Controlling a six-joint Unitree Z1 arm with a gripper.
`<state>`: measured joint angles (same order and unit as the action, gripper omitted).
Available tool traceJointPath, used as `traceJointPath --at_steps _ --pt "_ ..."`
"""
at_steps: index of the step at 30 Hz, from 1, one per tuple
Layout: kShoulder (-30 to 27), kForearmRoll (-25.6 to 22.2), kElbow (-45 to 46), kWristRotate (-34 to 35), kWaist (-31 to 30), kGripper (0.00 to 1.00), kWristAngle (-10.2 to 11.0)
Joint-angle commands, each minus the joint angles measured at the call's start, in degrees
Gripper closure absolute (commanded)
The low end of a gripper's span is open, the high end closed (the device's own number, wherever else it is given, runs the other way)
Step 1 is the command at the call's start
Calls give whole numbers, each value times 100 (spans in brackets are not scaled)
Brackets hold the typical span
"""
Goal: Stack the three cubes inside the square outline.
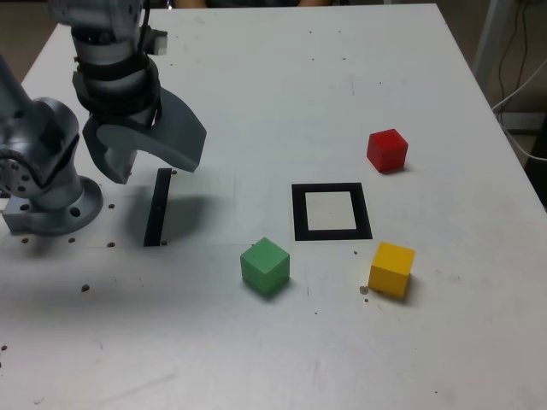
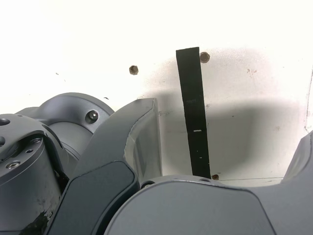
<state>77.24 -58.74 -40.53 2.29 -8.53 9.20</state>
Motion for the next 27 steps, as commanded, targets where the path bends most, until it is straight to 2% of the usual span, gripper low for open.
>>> traceJointPath --at_steps 1,18,22,27 --pt "6 12 -13 8 -2 0 18" --pt "-24 -75 -156 -3 6 0 19" --pt "188 -582 -729 -179 209 0 -20" --pt "763 -1283 -1644 -428 558 0 -102"
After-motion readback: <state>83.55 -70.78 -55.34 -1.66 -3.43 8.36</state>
